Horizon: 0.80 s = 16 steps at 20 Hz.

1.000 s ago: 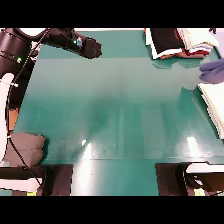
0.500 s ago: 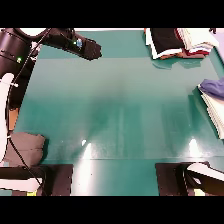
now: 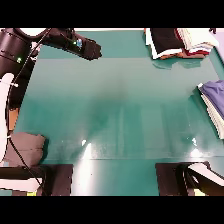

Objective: Fold the shirts.

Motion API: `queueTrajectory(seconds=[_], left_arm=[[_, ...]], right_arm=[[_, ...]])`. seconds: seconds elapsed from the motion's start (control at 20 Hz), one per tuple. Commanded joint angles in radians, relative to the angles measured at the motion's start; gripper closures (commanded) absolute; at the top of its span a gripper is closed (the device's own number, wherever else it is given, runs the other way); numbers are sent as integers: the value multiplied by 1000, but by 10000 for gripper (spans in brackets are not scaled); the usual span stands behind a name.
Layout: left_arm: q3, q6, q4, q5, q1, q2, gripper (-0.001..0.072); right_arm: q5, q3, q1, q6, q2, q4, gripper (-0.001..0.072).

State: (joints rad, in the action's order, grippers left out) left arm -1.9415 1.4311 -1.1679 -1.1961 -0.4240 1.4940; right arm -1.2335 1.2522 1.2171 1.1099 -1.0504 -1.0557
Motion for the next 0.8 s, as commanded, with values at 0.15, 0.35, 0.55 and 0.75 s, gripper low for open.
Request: queueTrajectory(seconds=[0.15,0.35,0.55,0.75], left_arm=[[0,1,-3,6,0,0,684],[0,1,-2,11,0,0,683],[0,1,-2,11,0,0,684],[0,1,-2,11,0,0,683]], right_arm=[[0,25,-435,16,12,296,74],[39,25,-813,15,11,294,76],[92,25,-1085,15,11,294,252],[91,25,-1229,3,12,293,697]])
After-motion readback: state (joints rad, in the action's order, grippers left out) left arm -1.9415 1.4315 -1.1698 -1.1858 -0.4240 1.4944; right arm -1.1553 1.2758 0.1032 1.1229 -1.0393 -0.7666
